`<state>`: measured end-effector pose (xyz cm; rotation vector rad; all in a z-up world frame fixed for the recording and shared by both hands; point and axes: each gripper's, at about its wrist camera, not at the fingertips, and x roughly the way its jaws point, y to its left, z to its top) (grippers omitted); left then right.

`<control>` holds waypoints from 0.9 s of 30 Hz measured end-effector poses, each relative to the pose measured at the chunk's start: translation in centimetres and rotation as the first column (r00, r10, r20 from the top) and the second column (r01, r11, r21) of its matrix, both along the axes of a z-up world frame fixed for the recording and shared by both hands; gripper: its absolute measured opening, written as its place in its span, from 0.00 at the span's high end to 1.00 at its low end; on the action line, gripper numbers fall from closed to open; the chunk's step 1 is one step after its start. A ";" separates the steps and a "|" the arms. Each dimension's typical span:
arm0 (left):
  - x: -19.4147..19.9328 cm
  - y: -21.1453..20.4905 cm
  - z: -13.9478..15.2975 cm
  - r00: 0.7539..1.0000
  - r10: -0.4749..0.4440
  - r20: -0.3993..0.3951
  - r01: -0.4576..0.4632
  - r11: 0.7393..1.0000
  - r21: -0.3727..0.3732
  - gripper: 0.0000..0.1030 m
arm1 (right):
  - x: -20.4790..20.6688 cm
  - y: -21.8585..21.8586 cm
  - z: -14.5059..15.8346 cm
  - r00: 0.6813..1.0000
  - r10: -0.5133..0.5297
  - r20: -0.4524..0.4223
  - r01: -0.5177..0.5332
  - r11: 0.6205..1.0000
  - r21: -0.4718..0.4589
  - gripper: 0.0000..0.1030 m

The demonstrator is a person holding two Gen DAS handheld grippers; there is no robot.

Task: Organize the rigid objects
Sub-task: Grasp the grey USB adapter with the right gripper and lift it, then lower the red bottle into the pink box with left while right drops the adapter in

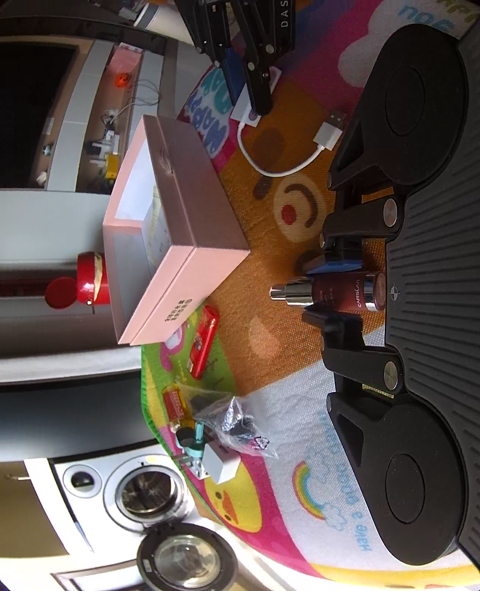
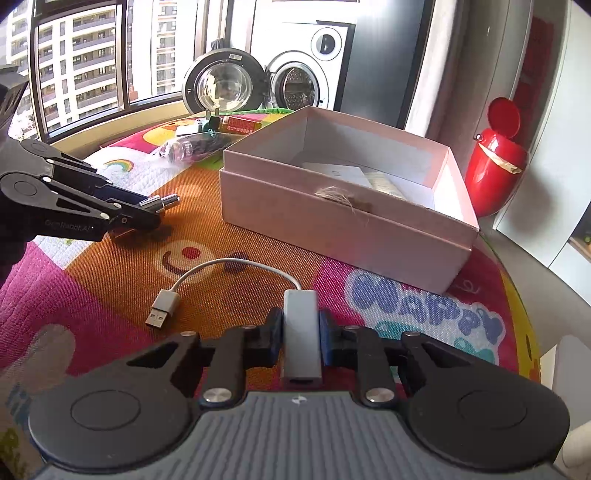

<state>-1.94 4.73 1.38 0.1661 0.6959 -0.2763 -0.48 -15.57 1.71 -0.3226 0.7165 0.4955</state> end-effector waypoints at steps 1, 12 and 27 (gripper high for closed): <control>-1.0 -0.4 0.1 1.000 -0.020 0.009 0.020 1.000 0.011 0.77 | -0.9 -0.3 0.5 1.000 0.001 0.012 -0.001 1.000 -0.004 0.80; -3.4 -2.5 12.2 0.949 -0.113 0.295 0.148 0.984 -0.097 0.77 | -5.2 -3.2 16.2 0.901 -0.052 0.432 0.018 0.996 0.083 0.80; 15.9 -1.5 11.7 0.990 0.080 0.112 -0.034 0.930 -0.366 0.76 | 10.1 -2.5 12.6 0.973 -0.182 0.139 0.156 0.971 0.181 0.70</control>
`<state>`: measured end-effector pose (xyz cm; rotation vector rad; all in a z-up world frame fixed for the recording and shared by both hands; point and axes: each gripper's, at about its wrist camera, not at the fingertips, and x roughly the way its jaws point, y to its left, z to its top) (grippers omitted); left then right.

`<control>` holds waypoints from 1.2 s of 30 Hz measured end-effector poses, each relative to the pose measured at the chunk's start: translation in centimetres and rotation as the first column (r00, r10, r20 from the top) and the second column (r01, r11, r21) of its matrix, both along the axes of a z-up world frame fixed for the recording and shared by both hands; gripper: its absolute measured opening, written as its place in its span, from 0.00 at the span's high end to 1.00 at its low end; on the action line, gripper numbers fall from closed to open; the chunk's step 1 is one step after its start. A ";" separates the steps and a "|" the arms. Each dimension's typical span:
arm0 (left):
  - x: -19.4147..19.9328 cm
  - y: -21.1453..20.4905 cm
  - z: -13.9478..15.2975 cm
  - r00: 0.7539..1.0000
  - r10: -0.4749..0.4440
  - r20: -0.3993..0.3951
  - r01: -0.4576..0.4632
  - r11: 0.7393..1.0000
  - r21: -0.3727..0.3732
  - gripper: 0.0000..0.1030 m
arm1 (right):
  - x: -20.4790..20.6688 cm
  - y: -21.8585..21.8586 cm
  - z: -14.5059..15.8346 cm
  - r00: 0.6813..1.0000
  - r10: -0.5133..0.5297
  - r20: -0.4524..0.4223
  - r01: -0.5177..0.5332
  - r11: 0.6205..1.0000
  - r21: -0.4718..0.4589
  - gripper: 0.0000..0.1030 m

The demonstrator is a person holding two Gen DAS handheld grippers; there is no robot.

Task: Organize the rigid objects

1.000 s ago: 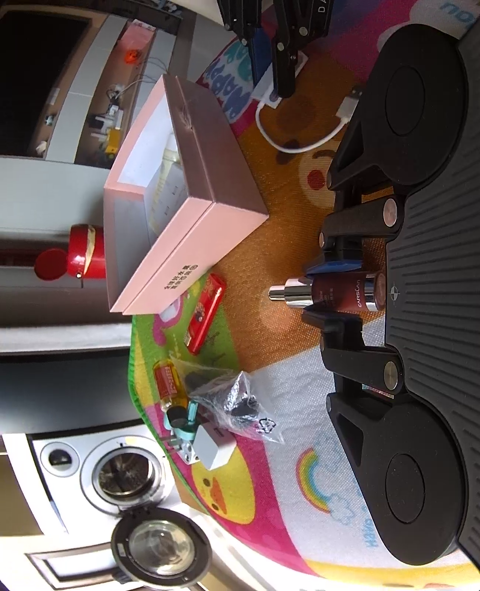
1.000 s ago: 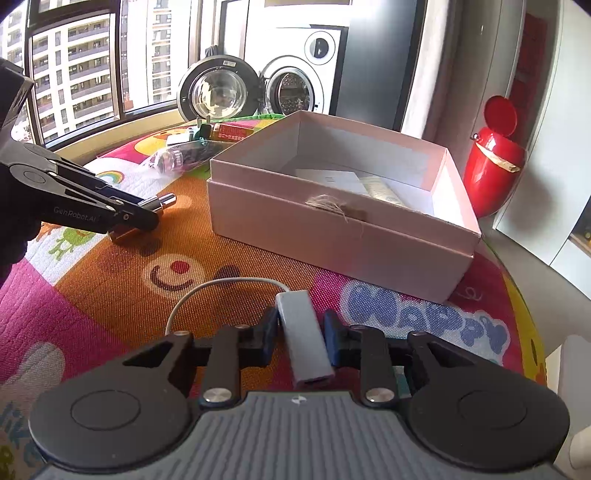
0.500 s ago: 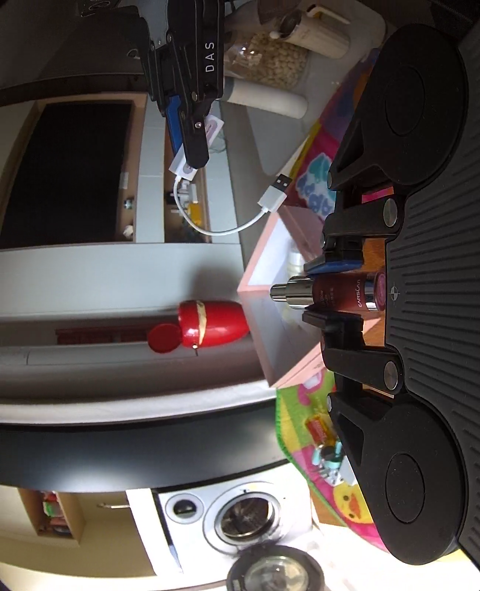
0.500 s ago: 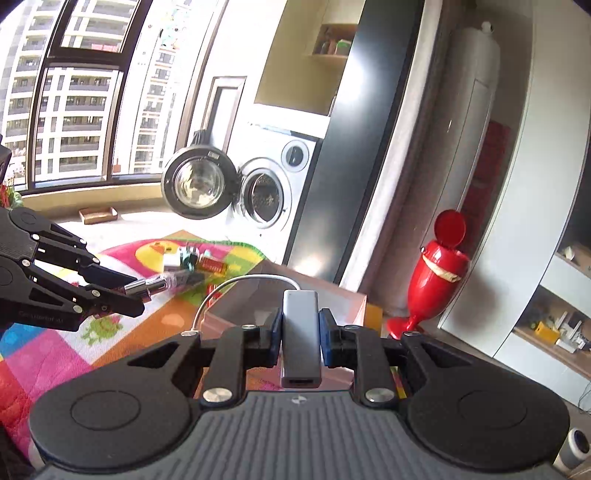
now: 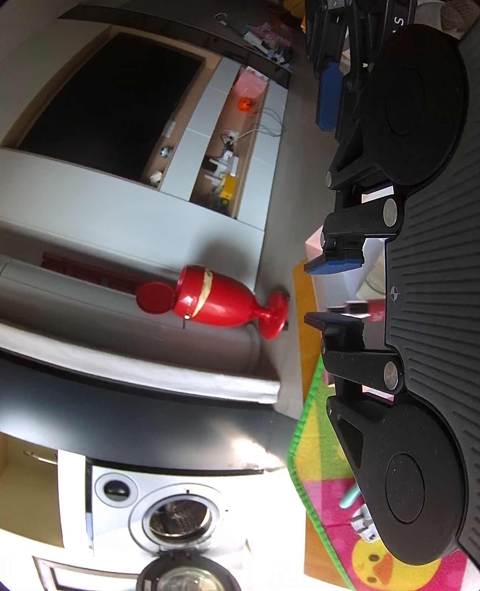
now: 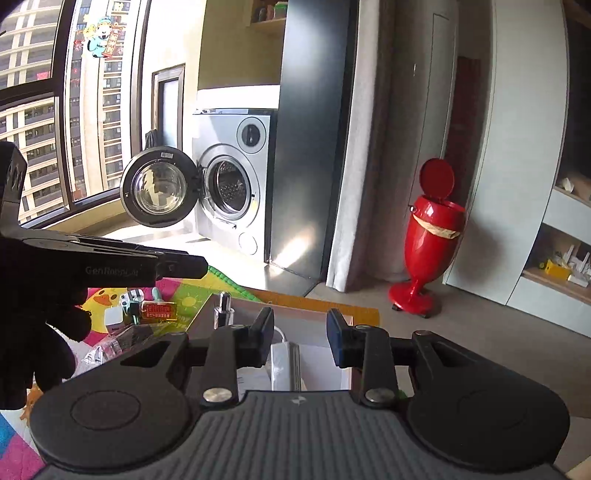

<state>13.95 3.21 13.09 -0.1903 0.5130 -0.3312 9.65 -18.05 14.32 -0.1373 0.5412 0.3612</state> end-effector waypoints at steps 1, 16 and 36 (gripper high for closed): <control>-0.5 1.0 -0.9 1.000 0.009 -0.014 -0.009 1.000 -0.008 0.76 | -0.7 -0.4 -1.4 1.000 0.004 -0.015 -0.004 1.000 -0.012 0.70; -5.9 10.1 -9.2 0.948 0.210 -0.239 -0.218 0.976 -0.006 0.76 | -4.4 5.2 -5.7 0.974 0.206 -0.091 -0.208 0.978 -0.011 0.57; -4.5 12.5 -11.6 0.966 0.184 -0.182 -0.180 0.983 0.039 0.70 | 8.9 22.4 -4.8 0.921 0.254 -0.296 -0.245 0.967 0.071 0.40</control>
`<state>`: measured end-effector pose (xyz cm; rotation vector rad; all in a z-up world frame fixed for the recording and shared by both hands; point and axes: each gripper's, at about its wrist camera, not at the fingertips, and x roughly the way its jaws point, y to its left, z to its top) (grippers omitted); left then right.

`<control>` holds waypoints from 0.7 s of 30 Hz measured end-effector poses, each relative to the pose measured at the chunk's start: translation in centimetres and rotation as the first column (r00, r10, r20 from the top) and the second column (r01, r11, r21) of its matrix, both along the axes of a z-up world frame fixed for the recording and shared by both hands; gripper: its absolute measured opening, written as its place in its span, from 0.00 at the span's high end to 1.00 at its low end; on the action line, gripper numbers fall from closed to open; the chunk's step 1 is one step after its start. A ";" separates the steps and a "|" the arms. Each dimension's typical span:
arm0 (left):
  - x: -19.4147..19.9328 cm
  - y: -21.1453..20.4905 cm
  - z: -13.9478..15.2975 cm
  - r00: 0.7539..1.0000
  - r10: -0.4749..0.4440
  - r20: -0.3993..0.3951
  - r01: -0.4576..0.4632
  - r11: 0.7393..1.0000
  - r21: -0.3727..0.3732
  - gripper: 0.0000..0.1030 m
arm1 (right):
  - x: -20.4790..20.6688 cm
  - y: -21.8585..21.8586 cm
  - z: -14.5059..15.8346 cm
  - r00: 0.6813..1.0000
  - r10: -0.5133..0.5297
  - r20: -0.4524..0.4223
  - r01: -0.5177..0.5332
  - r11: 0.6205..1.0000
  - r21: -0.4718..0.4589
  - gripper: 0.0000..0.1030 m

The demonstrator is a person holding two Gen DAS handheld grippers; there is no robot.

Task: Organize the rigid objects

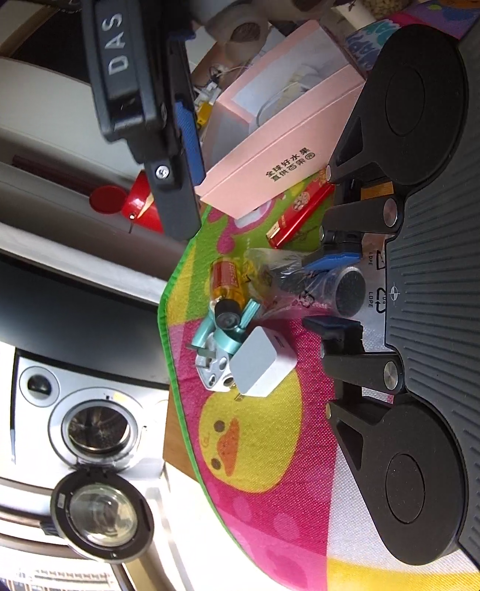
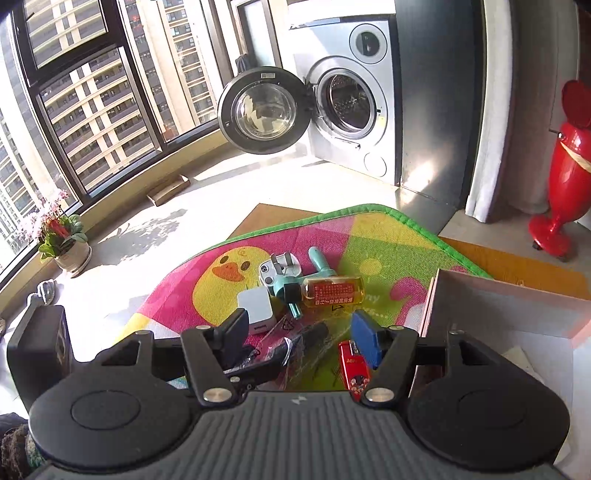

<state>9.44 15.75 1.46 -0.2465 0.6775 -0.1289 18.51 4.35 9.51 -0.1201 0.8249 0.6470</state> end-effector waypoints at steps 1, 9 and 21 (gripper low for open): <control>-0.6 0.0 0.0 1.000 -0.014 0.001 0.014 1.000 0.009 0.70 | 1.3 1.3 -0.3 1.000 -0.012 0.000 0.012 1.000 -0.011 0.40; -5.8 1.0 0.2 0.993 -0.113 -0.023 0.113 0.994 -0.003 0.70 | 8.1 9.8 -4.2 0.998 0.009 -0.054 -0.016 0.991 -0.131 0.39; -8.3 7.9 1.2 0.987 0.150 0.052 -0.139 0.977 -0.163 0.73 | 7.7 6.7 -6.2 0.959 0.030 -0.283 -0.058 0.994 -0.094 0.56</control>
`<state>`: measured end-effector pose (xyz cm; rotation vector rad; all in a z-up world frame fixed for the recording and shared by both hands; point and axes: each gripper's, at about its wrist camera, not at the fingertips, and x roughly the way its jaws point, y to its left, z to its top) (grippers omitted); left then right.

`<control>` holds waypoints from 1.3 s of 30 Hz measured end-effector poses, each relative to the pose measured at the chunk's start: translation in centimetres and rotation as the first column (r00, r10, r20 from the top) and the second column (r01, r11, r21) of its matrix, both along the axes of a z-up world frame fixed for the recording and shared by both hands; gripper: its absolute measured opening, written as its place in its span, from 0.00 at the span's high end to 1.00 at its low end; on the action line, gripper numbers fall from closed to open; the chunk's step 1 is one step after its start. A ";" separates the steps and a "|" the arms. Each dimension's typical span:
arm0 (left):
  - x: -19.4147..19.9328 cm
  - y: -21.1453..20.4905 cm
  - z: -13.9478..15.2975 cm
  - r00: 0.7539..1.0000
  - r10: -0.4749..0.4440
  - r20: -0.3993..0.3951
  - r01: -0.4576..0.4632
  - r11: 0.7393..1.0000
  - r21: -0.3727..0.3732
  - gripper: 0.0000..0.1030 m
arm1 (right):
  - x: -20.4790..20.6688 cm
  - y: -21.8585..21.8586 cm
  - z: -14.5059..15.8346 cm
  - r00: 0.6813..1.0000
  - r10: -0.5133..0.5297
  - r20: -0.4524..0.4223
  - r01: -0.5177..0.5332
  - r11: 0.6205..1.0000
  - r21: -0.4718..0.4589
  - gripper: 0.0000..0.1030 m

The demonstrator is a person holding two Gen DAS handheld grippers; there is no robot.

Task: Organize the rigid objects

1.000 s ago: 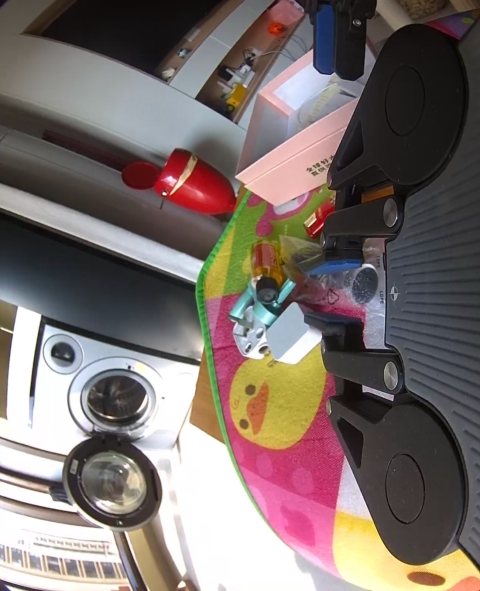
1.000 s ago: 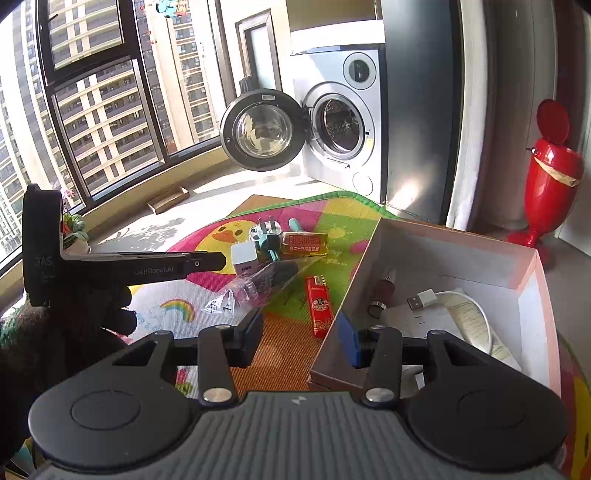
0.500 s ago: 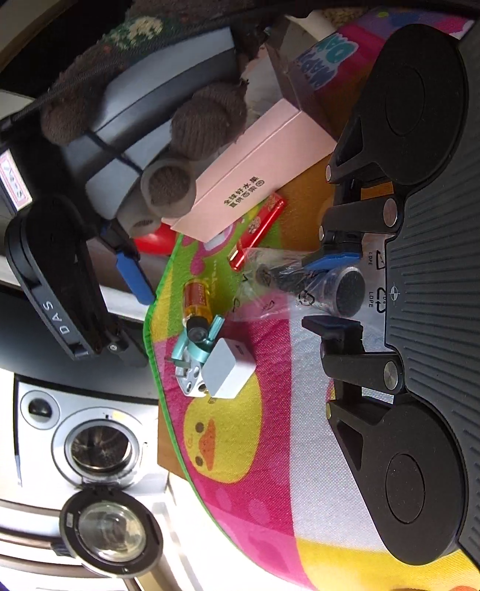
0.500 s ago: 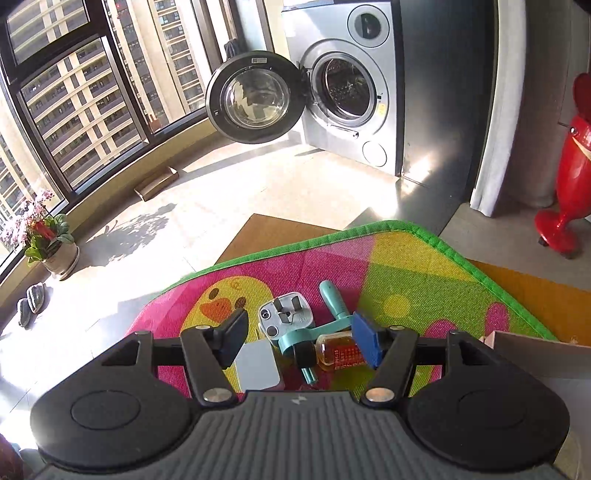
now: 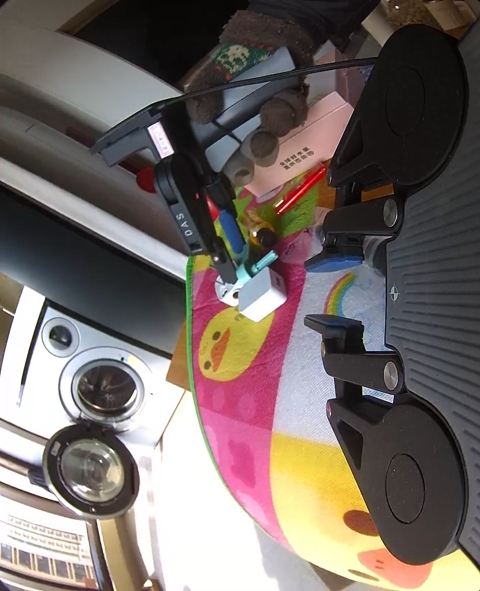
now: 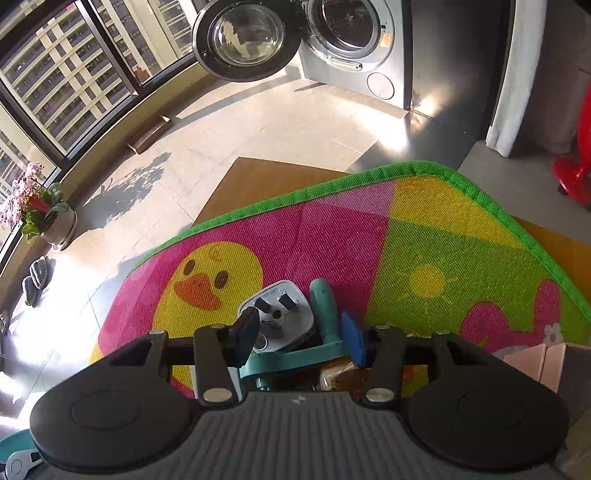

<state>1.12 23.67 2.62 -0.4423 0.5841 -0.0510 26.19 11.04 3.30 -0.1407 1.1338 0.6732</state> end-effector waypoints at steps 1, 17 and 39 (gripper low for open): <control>0.0 0.3 0.0 1.000 0.019 0.000 -0.019 1.000 -0.006 0.73 | -0.7 -0.5 -0.1 1.000 0.009 -0.010 -0.009 1.000 -0.008 0.58; 14.2 -1.7 1.9 0.999 0.014 0.032 -0.016 0.996 0.087 0.73 | -14.3 -9.2 5.0 0.979 0.177 0.103 -0.173 0.984 -0.049 0.69; 7.6 -3.5 0.7 0.993 -0.099 0.061 0.095 0.993 0.072 0.75 | -1.1 -0.6 0.1 0.955 0.107 0.278 0.032 0.892 -0.451 0.89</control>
